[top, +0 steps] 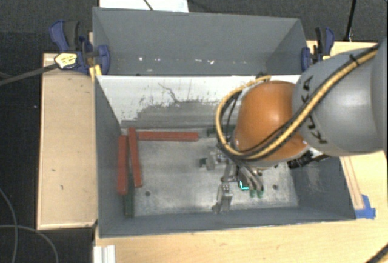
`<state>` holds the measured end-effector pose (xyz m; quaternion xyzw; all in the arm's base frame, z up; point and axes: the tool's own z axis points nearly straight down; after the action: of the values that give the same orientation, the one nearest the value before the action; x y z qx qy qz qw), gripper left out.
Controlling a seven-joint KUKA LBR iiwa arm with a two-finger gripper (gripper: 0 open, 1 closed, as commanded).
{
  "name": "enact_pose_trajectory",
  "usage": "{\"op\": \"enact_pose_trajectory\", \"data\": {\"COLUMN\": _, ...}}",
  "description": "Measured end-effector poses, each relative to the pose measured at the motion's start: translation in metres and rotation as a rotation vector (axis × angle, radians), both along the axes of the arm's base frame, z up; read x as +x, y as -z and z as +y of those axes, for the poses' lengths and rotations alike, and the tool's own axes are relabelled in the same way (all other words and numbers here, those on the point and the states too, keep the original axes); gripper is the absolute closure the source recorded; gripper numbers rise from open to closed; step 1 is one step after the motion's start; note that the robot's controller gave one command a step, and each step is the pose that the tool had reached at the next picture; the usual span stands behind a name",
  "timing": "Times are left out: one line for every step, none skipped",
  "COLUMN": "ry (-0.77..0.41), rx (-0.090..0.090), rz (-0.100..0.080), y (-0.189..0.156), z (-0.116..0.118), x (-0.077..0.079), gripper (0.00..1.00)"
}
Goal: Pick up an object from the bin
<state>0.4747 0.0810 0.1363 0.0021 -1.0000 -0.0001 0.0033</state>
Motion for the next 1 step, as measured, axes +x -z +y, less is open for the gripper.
{"op": "enact_pose_trajectory", "data": {"ry": 0.003, "rx": 0.001, "rz": -0.008, "y": -0.0034, "z": -0.0003, "x": 0.0021, "gripper": 0.00}}
